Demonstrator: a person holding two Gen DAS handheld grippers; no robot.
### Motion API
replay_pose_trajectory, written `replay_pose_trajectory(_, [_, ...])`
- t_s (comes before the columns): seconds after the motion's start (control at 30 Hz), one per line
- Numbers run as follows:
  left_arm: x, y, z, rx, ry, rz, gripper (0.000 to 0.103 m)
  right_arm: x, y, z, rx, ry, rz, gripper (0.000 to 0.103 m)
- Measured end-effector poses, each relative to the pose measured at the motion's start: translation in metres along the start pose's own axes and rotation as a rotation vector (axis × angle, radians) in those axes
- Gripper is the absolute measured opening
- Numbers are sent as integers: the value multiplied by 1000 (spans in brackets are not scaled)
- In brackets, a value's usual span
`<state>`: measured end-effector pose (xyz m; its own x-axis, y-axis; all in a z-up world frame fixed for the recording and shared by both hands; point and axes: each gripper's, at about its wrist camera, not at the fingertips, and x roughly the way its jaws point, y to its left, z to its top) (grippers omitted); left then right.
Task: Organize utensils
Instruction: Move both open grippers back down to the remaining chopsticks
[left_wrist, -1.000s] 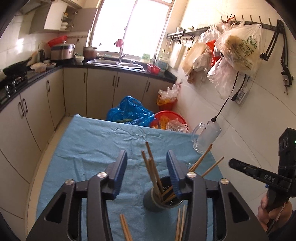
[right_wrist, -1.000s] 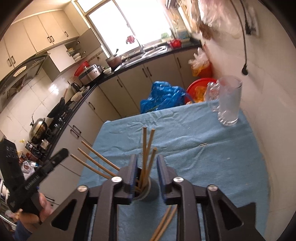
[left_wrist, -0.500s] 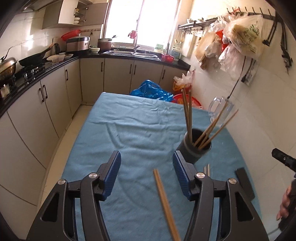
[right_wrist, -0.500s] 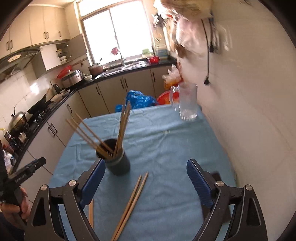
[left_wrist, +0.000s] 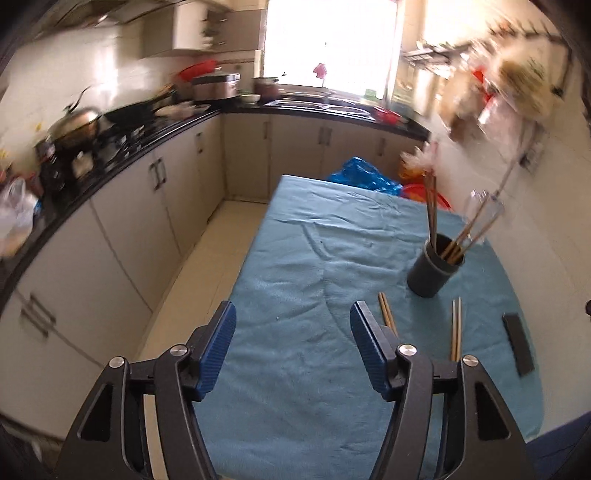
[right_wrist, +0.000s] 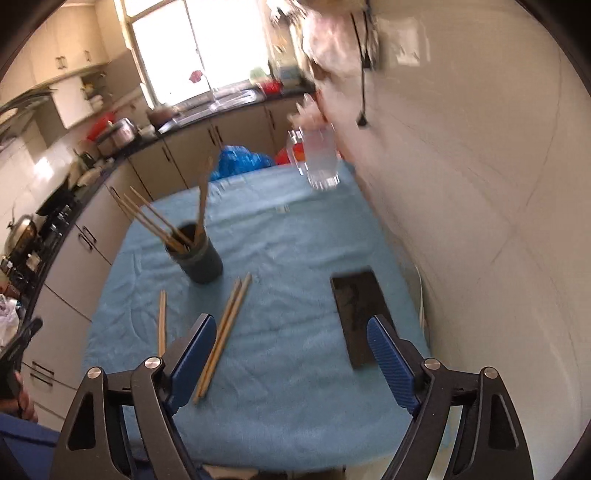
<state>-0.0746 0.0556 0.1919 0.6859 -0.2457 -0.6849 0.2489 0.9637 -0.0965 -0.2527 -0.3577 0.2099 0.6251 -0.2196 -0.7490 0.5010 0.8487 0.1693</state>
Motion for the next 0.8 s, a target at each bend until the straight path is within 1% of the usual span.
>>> replay_pose_trajectory(0.03, [2,-3,0,-13,6,3,64,8,0,10,-13,-12,15,88])
replay_pose_trajectory(0.07, [5,-10,1,-20,7,0,64,15,3,16,-19,1,29,87])
replay_pose_trajectory(0.13, [16,-26,3,-5,12,-28,65,39,10,34,-48,17,102,87])
replay_pose_trajectory(0.17, [26,-38,4,15,35,-27,65,51,16,39,-74,31,108,87])
replay_pose_trajectory(0.2, [33,-51,6,29,30,-31,65,63,22,42,-97,59,103,87])
replay_pose_trajectory(0.23, [39,-62,8,33,23,-44,65,80,28,49,-118,95,128,87])
replay_pose_trajectory(0.3, [54,-85,11,35,37,-61,65,100,35,56,-129,118,161,86])
replay_pose_trajectory(0.33, [59,-97,11,20,35,-80,65,108,38,59,-124,134,176,85])
replay_pose_trajectory(0.4, [64,-112,10,3,54,-87,65,115,43,62,-122,128,235,85])
replay_pose_trajectory(0.47, [64,-126,4,12,73,-89,65,118,46,62,-146,131,237,85])
replay_pose_trajectory(0.53, [63,-133,-1,30,83,-63,65,119,45,58,-168,128,275,85])
replay_pose_trajectory(0.57, [64,-135,-5,36,101,-46,65,120,43,56,-175,133,284,84])
replay_pose_trajectory(0.63, [66,-136,-10,29,135,-28,65,129,38,51,-172,160,311,78])
replay_pose_trajectory(0.67, [67,-134,-14,14,158,-16,65,135,34,49,-163,181,313,71])
replay_pose_trajectory(0.7, [67,-132,-16,7,168,-17,65,139,31,46,-151,201,311,68])
replay_pose_trajectory(0.8, [67,-121,-26,-19,199,-13,65,153,21,35,-111,261,308,65])
